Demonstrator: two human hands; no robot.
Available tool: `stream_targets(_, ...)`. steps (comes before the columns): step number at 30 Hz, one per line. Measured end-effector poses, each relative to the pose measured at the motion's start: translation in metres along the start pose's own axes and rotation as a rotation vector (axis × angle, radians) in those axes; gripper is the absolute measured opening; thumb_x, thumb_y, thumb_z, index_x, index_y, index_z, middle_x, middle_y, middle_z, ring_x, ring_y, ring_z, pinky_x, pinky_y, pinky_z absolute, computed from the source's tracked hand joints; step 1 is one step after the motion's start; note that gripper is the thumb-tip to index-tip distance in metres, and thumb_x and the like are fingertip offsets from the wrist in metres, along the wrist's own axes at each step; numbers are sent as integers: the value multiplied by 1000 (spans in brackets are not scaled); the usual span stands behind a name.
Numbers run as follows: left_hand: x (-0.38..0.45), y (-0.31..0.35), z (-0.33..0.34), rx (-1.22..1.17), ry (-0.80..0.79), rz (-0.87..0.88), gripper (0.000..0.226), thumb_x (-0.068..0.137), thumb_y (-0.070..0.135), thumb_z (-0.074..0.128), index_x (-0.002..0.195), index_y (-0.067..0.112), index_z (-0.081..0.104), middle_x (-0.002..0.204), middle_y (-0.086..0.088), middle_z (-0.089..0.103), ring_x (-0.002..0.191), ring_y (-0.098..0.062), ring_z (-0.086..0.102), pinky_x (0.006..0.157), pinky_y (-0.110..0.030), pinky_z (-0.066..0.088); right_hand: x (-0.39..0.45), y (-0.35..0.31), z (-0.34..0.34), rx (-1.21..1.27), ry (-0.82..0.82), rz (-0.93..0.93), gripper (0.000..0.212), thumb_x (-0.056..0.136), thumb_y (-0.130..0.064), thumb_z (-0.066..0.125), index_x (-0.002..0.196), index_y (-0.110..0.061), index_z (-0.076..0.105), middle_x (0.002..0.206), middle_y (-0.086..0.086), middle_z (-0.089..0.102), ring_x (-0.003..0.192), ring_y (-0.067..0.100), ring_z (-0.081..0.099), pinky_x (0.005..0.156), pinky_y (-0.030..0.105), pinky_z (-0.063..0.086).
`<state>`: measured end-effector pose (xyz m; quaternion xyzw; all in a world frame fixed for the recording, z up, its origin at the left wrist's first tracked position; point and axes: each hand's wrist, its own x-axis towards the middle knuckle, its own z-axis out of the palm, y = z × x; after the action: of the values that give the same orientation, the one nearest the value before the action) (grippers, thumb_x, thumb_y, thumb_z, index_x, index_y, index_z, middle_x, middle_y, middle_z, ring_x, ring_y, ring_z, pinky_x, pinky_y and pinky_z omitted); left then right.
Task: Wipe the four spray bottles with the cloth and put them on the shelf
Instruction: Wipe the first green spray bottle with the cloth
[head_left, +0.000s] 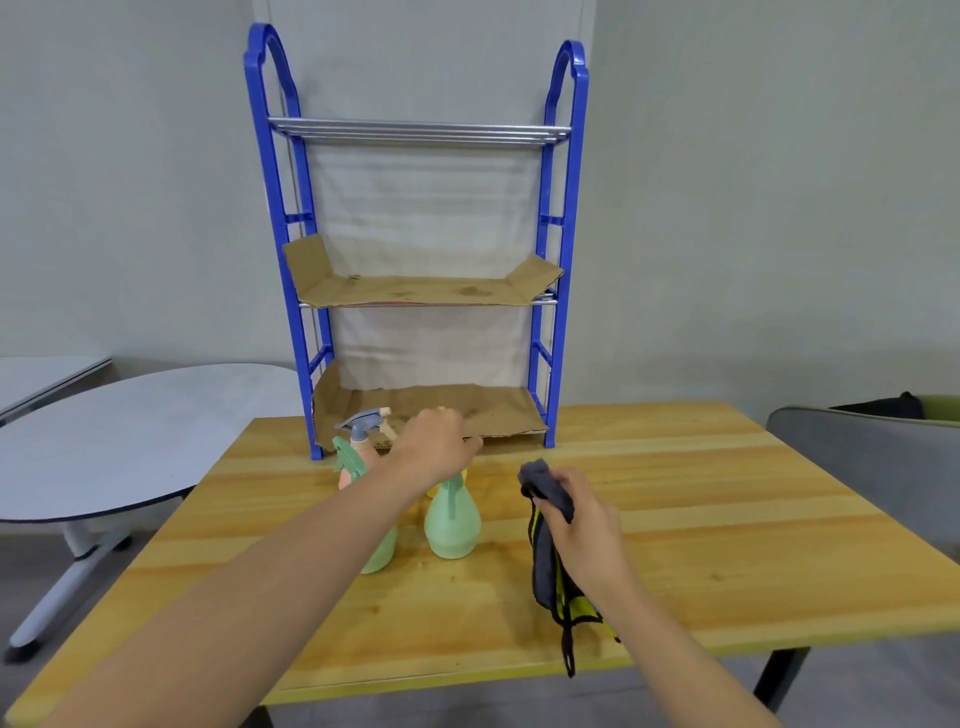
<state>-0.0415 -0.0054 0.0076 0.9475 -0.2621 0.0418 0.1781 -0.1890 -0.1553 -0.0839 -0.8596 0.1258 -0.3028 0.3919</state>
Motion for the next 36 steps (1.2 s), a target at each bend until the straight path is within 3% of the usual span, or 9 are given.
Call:
stream_targets(6,8,-5,19,91,-77,-34,22,98,21,59,103,0,63,106,-19,64,83,-30,58,65,-36,46,0,9,3,-157,-158,-62,34,94,-20,62,128,-23,57,112,-8,65,103,10,60,77,12,42)
stream_targets(9,11,-12,17,67,-97,1,13,95,3,56,103,2,66,111,-16,63,93,-31,65,70,-38,52,-2,14,6,-225,-303,-61,23,98,-25,55,120,-18,59,108,0,67,101,23,61,75,26,43)
stream_targets(11,11,-18,11,11,-128,57,16,94,6,60,105,10,70,109,-10,65,97,-27,66,74,-33,53,-5,14,5,-273,-364,-94,16,101,-27,48,113,-18,54,96,4,65,91,29,60,70,35,46)
stream_targets(14,9,-27,2,-32,-226,166,14,90,16,71,104,20,71,101,0,71,95,-18,68,76,-29,52,-10,10,4,-274,-404,-187,31,100,-22,49,130,-28,44,113,-3,63,99,20,58,76,33,48)
stream_targets(19,-9,-34,-8,-83,-276,296,17,89,21,75,105,17,79,97,5,76,89,-7,67,69,-10,46,-15,-3,22,-402,-301,-654,41,78,-3,75,113,-19,62,122,-3,62,98,24,64,79,34,55)
stream_targets(22,-17,-38,-5,-85,-200,328,15,90,19,73,103,15,80,95,7,74,82,-3,60,60,-1,38,-17,-9,37,-513,-186,-764,60,62,2,82,116,-17,64,124,4,60,94,28,63,73,35,56)
stream_targets(28,-24,-53,2,-171,-134,343,13,91,19,72,100,14,80,83,12,68,70,8,54,61,1,36,-30,6,54,-592,-156,-907,55,68,5,80,119,-7,67,122,2,64,102,21,50,93,23,43)
stream_targets(32,-26,-53,8,-250,-142,359,13,89,18,72,97,14,81,91,8,76,82,-2,63,64,-2,40,-33,3,44,-646,-195,-908,60,70,10,73,126,-10,61,129,2,58,107,26,52,86,30,52)
stream_targets(36,-26,-48,14,-290,-176,408,12,88,17,72,96,14,81,101,5,78,91,-5,67,73,-8,47,-38,-15,40,-686,-272,-955,41,86,3,56,125,-10,60,134,9,51,112,29,52,83,34,51)
